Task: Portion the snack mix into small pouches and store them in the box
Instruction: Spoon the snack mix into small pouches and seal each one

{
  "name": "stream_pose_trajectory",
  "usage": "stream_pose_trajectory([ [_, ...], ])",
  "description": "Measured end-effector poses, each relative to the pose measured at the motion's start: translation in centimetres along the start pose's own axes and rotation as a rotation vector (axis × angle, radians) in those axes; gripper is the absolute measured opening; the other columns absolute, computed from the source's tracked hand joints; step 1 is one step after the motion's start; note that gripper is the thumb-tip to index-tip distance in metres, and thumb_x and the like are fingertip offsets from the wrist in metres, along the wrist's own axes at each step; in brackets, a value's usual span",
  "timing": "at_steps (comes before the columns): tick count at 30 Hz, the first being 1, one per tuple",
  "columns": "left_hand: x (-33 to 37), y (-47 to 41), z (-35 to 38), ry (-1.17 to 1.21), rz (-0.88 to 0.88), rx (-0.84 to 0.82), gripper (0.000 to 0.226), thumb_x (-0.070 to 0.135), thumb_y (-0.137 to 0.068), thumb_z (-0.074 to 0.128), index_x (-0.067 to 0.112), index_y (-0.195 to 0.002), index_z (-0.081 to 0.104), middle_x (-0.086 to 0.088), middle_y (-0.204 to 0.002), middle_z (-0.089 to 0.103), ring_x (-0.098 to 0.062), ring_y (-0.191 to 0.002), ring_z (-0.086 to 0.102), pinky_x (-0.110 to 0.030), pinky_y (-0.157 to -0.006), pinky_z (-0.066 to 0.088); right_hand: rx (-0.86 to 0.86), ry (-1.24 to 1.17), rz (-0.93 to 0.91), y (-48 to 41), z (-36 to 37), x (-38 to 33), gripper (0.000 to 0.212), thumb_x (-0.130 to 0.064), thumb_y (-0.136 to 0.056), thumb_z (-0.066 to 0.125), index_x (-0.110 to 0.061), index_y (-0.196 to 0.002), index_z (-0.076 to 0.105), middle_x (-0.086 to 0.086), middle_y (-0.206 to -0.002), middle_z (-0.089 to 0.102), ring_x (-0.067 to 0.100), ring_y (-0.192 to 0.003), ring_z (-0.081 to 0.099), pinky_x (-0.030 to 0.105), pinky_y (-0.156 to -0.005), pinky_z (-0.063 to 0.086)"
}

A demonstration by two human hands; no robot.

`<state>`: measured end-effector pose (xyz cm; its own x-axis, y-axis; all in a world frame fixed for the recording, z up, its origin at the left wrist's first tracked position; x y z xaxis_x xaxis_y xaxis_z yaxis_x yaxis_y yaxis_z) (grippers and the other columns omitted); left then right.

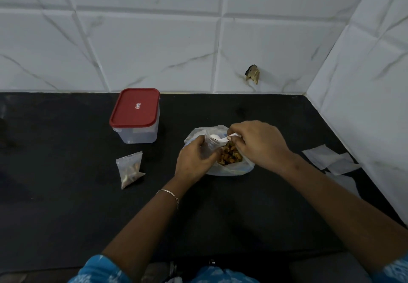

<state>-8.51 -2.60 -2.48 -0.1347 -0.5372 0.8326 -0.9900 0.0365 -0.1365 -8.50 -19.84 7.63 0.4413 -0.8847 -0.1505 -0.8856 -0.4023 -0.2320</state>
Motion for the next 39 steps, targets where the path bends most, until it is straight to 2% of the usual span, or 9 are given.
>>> stream_pose_trajectory([
  [4,-0.2,0.1,0.1,0.016,0.001,-0.027,0.042,0.053,-0.078,0.063,0.026,-0.109,0.059,0.01,-0.104,0.065,-0.004,-0.096,0.061,-0.038,-0.083,0.055,0.086,0.055,-0.094,0.4,0.5,-0.7,0.019,-0.03,-0.098,0.047,-0.028,-0.104,0.065,-0.008,-0.092,0.063,0.011,-0.079,0.06,0.03,-0.067,0.051],
  [10,-0.4,0.1,0.3,0.001,-0.026,0.036,0.053,0.045,-0.077,0.073,0.024,-0.121,0.053,0.009,-0.116,0.064,-0.003,-0.104,0.057,-0.029,-0.092,0.049,0.103,0.203,-0.337,0.9,1.2,-1.6,0.019,-0.022,-0.079,0.074,-0.018,-0.097,0.068,0.001,-0.082,0.066,0.015,-0.06,0.058,0.024,-0.049,0.041],
  [14,-0.9,0.2,0.1,0.033,-0.032,0.074,0.049,0.036,-0.077,0.074,0.027,-0.121,0.054,0.012,-0.113,0.064,-0.002,-0.104,0.059,-0.032,-0.094,0.051,0.151,0.217,-0.377,1.0,1.4,-1.1,0.021,-0.021,-0.079,0.073,-0.018,-0.099,0.07,0.0,-0.083,0.066,0.014,-0.061,0.06,0.023,-0.051,0.041],
  [18,-1.3,0.2,0.0,0.094,-0.045,0.057,0.041,0.03,-0.077,0.073,0.033,-0.115,0.056,0.016,-0.105,0.065,0.001,-0.099,0.061,-0.034,-0.09,0.054,0.162,-0.15,-0.084,0.9,1.7,-0.2,0.015,-0.022,-0.095,0.056,-0.024,-0.106,0.066,-0.01,-0.093,0.065,0.005,-0.076,0.058,0.019,-0.062,0.04],
  [24,-1.8,0.2,-0.2,0.1,-0.065,-0.019,0.046,0.029,-0.08,0.073,0.026,-0.123,0.055,0.011,-0.118,0.063,-0.005,-0.109,0.059,-0.036,-0.095,0.052,-0.134,-0.774,0.322,1.2,3.2,1.6,0.018,-0.022,-0.101,0.047,-0.021,-0.109,0.063,-0.006,-0.09,0.06,0.007,-0.081,0.055,0.025,-0.069,0.044],
  [29,-1.7,0.7,-0.4,0.076,-0.074,0.001,0.04,0.034,-0.081,0.072,0.029,-0.118,0.058,0.015,-0.11,0.064,-0.003,-0.105,0.06,-0.03,-0.093,0.051,-0.113,-0.975,0.546,1.4,3.9,2.7,0.018,-0.021,-0.101,0.047,-0.019,-0.107,0.064,-0.003,-0.083,0.057,0.006,-0.073,0.051,0.023,-0.065,0.04],
  [32,-3.0,1.6,-0.7,0.053,-0.118,0.04,0.043,0.037,-0.081,0.072,0.032,-0.12,0.056,0.019,-0.106,0.062,-0.003,-0.105,0.06,-0.032,-0.096,0.05,-0.073,-0.733,0.488,1.8,4.7,4.3,0.019,-0.022,-0.101,0.046,-0.018,-0.107,0.064,0.002,-0.093,0.063,0.017,-0.084,0.059,0.033,-0.07,0.047],
  [35,-4.6,2.8,-0.6,0.025,-0.175,0.071,0.031,0.045,-0.079,0.068,0.044,-0.106,0.053,0.021,-0.101,0.058,-0.003,-0.103,0.058,-0.044,-0.097,0.049,-0.06,-0.395,0.277,1.8,6.0,4.7,0.022,-0.02,-0.101,0.042,-0.018,-0.115,0.059,-0.001,-0.102,0.061,0.009,-0.081,0.055,0.021,-0.062,0.04],
  [39,-5.7,4.1,-0.1,0.012,-0.203,0.105,0.042,0.044,-0.078,0.071,0.029,-0.116,0.059,0.005,-0.129,0.047,-0.007,-0.118,0.046,-0.04,-0.1,0.047,-0.033,0.183,-0.009,1.3,7.9,3.9,0.027,-0.015,-0.09,0.059,-0.017,-0.118,0.06,0.002,-0.101,0.062,0.016,-0.072,0.061,0.025,-0.054,0.044],
])
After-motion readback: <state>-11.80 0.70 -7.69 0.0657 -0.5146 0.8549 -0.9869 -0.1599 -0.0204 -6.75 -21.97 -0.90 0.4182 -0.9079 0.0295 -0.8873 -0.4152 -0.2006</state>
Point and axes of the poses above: each hand's wrist, its own y-axis away from the middle knuckle, its own z-axis out of the palm, x = y × z, the point moved 1 cm from there along -y, towards the middle knuckle
